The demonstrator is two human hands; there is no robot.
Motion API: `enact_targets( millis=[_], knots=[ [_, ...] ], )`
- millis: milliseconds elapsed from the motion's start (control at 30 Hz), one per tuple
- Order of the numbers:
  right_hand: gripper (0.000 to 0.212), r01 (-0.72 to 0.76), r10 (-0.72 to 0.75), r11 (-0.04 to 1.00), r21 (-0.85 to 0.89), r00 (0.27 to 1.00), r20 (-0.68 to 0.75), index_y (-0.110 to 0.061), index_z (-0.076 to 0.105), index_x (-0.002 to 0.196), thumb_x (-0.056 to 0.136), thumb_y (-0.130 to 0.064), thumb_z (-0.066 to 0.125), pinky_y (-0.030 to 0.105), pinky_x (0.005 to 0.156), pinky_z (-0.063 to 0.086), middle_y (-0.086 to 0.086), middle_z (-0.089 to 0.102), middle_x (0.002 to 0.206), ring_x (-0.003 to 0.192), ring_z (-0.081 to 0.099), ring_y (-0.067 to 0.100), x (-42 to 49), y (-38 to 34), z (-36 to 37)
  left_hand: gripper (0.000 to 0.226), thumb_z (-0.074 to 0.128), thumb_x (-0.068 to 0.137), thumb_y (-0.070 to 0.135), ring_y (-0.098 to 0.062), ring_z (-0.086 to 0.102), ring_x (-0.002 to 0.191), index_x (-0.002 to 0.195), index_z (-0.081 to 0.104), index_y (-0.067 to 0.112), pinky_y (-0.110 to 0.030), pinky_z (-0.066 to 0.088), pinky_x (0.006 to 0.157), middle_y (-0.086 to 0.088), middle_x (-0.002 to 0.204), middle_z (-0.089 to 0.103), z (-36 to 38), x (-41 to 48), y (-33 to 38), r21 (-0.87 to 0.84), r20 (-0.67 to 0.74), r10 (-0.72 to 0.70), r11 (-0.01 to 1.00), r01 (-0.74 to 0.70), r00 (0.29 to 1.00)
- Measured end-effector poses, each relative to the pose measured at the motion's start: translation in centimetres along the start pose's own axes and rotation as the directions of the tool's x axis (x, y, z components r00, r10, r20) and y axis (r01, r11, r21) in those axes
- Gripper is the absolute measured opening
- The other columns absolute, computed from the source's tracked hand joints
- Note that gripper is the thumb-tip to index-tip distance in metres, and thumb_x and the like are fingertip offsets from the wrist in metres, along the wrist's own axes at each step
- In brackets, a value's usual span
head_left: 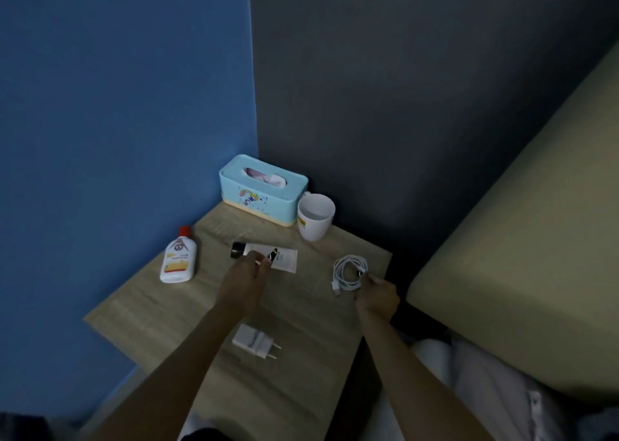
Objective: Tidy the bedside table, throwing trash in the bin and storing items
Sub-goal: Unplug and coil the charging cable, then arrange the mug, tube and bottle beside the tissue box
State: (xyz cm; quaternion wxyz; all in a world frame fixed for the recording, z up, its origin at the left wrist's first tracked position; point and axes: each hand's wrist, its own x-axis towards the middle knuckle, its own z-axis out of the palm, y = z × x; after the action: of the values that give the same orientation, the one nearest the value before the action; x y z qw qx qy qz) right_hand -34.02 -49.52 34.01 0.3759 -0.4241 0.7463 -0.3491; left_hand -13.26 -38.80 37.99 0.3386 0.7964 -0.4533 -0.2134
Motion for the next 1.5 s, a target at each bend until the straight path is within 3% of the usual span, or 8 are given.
enact_targets(
  millis=[367,533,600,767,867,967,1233,1500],
  knots=[
    [0.019,0.078,-0.098,0.982,-0.175,0.989,-0.109,-0.017,0.074,0.101,0.088,-0.024,0.062,0.038,0.07,0.054,0.02,0.064,0.106,0.091,0.064,0.038,0.6,0.5,0.2,0.029,0.039,0.099,0.034,-0.021,0.06,0.084,0.105,0.059,0.013,-0.033,0.047,0.072,-0.008,0.094,0.064,0.7,-0.6,-0.2,0.019,0.012,-0.029,0.999,0.029,0.999],
    [0.026,0.247,-0.271,0.949,-0.194,0.957,-0.106,-0.006,0.065,0.106,0.088,-0.024,0.061,0.039,0.075,0.047,0.022,0.056,0.11,0.095,0.058,0.041,-0.9,0.4,-0.4,0.035,0.042,0.098,0.036,-0.027,0.059,0.097,0.121,0.052,0.012,-0.037,0.05,0.076,-0.016,0.114,0.058,0.5,-1.3,0.3,0.28,0.034,-0.117,0.955,0.103,0.993],
    [0.03,0.384,-0.42,0.88,-0.28,0.904,-0.08,-0.006,0.063,0.11,0.086,-0.022,0.063,0.042,0.076,0.048,0.021,0.056,0.106,0.096,0.055,0.04,-2.2,1.3,-0.6,0.053,0.041,0.095,0.047,-0.03,0.056,0.109,0.136,0.04,0.014,-0.038,0.047,0.078,-0.018,0.13,0.046,0.2,-1.9,0.4,0.474,0.042,-0.155,0.873,0.117,0.987],
    [0.038,0.648,-0.657,0.607,-0.46,0.735,0.169,-0.009,0.06,0.122,0.086,-0.021,0.062,0.04,0.084,0.052,0.013,0.06,0.116,0.103,0.056,0.028,-5.6,5.1,-1.3,0.078,0.045,0.086,0.064,-0.034,0.047,0.122,0.142,0.026,0.013,-0.038,0.041,0.083,-0.018,0.144,0.03,0.3,-3.6,0.0,0.463,0.051,-0.416,0.815,0.348,0.908],
    [0.044,0.754,-0.696,0.445,-0.483,0.631,0.344,-0.007,0.054,0.133,0.096,-0.028,0.044,0.042,0.113,0.035,0.012,0.053,0.139,0.13,0.047,0.028,-6.4,7.5,-1.6,0.075,0.043,0.086,0.063,-0.037,0.039,0.128,0.144,0.028,0.018,-0.038,0.037,0.077,-0.013,0.147,0.027,1.1,-4.5,-0.9,0.538,0.141,-0.429,0.789,0.295,0.892],
    [0.052,0.774,-0.665,0.397,-0.493,0.613,0.428,-0.006,0.051,0.136,0.099,-0.036,0.033,0.037,0.12,0.019,0.013,0.043,0.148,0.141,0.035,0.026,-6.8,8.7,-1.8,0.067,0.045,0.09,0.05,-0.036,0.036,0.127,0.143,0.025,0.013,-0.038,0.04,0.082,-0.013,0.144,0.029,1.9,-5.4,-0.8,0.504,0.167,-0.457,0.801,0.323,0.873],
    [0.055,0.763,-0.627,0.369,-0.531,0.626,0.463,-0.007,0.05,0.137,0.097,-0.041,0.032,0.043,0.117,0.027,0.014,0.043,0.148,0.142,0.034,0.027,-7.5,8.3,-2.0,0.058,0.047,0.094,0.023,-0.039,0.046,0.122,0.144,0.021,0.005,-0.038,0.047,0.091,-0.024,0.147,0.021,2.7,-6.0,0.5,0.414,0.143,-0.338,0.874,0.254,0.93],
    [0.055,0.758,-0.618,0.359,-0.544,0.63,0.47,-0.006,0.05,0.137,0.097,-0.041,0.034,0.04,0.117,0.021,0.014,0.044,0.148,0.143,0.031,0.027,-7.5,8.5,-2.0,0.057,0.06,0.09,0.021,-0.032,0.057,0.113,0.136,0.029,0.004,-0.038,0.05,0.09,-0.02,0.131,0.049,4.8,-2.6,4.7,0.269,0.044,-0.029,0.963,0.016,0.999]
  ],
)
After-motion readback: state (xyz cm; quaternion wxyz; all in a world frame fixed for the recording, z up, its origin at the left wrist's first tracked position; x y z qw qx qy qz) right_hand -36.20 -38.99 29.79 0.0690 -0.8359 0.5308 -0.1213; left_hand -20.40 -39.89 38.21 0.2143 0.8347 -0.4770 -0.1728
